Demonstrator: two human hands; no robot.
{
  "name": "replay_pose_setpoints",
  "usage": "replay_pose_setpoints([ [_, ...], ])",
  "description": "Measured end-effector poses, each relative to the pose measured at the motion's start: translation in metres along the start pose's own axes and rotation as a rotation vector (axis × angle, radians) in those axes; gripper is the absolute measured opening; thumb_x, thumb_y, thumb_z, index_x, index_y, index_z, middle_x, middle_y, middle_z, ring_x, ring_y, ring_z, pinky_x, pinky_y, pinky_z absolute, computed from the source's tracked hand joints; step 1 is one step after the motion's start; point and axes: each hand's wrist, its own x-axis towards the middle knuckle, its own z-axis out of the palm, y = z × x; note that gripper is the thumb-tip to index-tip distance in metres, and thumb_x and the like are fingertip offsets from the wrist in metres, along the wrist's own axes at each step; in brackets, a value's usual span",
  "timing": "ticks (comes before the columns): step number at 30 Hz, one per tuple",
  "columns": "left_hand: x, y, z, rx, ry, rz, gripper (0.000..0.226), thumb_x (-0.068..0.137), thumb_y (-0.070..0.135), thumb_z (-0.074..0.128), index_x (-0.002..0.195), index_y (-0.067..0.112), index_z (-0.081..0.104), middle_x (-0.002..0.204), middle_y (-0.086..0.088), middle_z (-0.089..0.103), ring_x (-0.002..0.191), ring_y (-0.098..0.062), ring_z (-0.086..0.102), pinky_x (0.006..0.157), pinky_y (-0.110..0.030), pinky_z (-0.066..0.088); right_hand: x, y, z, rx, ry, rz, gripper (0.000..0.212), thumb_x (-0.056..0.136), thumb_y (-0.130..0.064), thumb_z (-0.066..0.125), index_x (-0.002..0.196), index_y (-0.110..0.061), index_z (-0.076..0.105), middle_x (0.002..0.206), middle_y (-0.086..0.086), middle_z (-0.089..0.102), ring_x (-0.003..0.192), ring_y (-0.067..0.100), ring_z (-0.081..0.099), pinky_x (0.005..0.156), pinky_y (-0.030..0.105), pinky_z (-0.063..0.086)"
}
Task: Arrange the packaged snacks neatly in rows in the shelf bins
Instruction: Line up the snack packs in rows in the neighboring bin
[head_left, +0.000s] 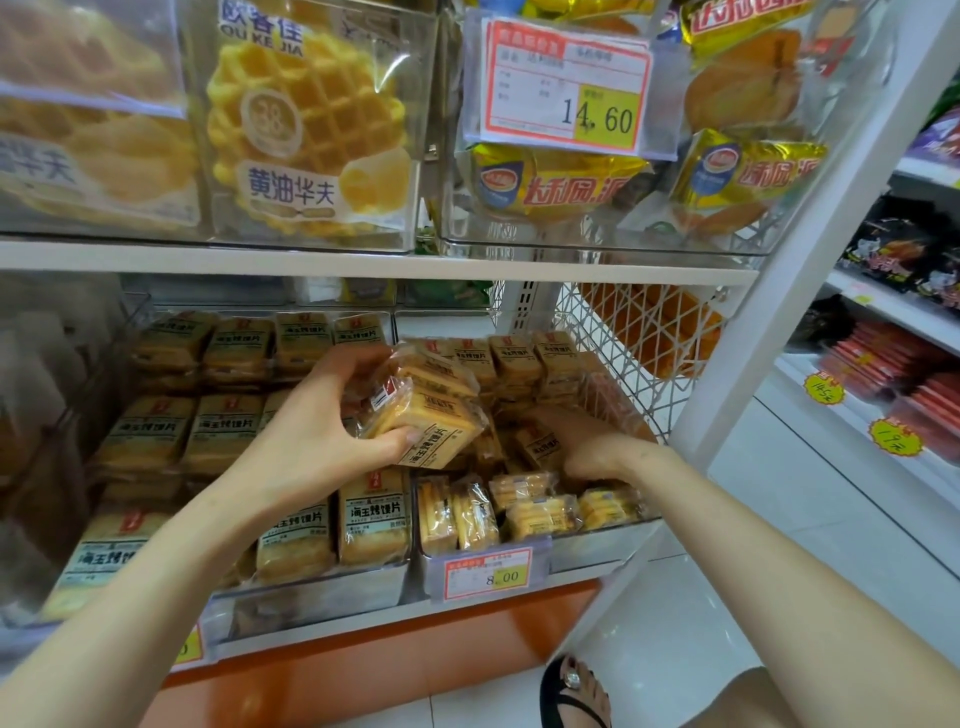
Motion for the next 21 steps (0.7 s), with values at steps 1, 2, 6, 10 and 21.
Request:
replay_pose_setpoints([
  [1, 0.000, 0.000, 0.000, 0.003, 0.000, 0.001, 0.063, 0.071, 0.024, 0.077, 0.117, 0.036, 0.036, 0.101, 0.030, 0.043, 0.089, 0.016, 0.046, 0.068, 0.006, 0.034, 0.001, 0.001, -0.001, -0.026, 0.038, 0.008, 0.090, 0.077, 0.005, 0.062, 0.146, -0.035, 0.021, 0.152, -0.001, 0.027, 0.131, 0.023, 0.039, 0.095, 0.031, 0.047],
  [2, 0.000, 0.000, 0.000, 0.004, 0.000, 0.003, 0.063, 0.071, 0.024, 0.077, 0.117, 0.036, 0.037, 0.101, 0.030, 0.043, 0.088, 0.017, 0.046, 0.068, 0.007, 0.033, 0.002, 0.003, -0.002, -0.062, 0.073, 0.019, 0.089, 0.077, 0.004, 0.061, 0.146, -0.036, 0.019, 0.153, -0.001, 0.023, 0.129, 0.024, 0.041, 0.089, 0.030, 0.049],
  [6, 0.001, 0.000, 0.000, 0.011, 0.002, 0.001, 0.063, 0.070, 0.022, 0.077, 0.117, 0.035, 0.037, 0.100, 0.030, 0.043, 0.086, 0.019, 0.045, 0.068, 0.007, 0.032, 0.004, 0.017, -0.009, -0.036, 0.085, 0.028, 0.078, 0.082, 0.003, 0.056, 0.141, -0.041, 0.030, 0.155, -0.009, 0.014, 0.132, 0.021, 0.035, 0.089, 0.027, 0.049],
  [10, 0.000, -0.002, -0.001, 0.031, 0.004, -0.011, 0.066, 0.070, 0.024, 0.078, 0.124, 0.030, 0.040, 0.099, 0.028, 0.043, 0.088, 0.016, 0.045, 0.068, 0.002, 0.035, 0.008, 0.026, -0.001, -0.088, 0.012, -0.021, 0.042, 0.092, -0.015, 0.051, 0.125, -0.040, 0.051, 0.149, -0.007, 0.028, 0.127, 0.020, 0.040, 0.101, 0.034, 0.042],
  [21, -0.002, -0.004, -0.009, -0.024, 0.009, -0.044, 0.065, 0.068, 0.028, 0.078, 0.118, 0.036, 0.038, 0.102, 0.022, 0.049, 0.093, 0.008, 0.051, 0.071, -0.007, 0.038, -0.003, 0.012, -0.006, 0.190, 0.187, -0.084, 0.050, 0.086, 0.005, 0.049, 0.118, -0.033, 0.057, 0.141, -0.002, 0.037, 0.131, 0.018, 0.036, 0.104, 0.027, 0.036],
])
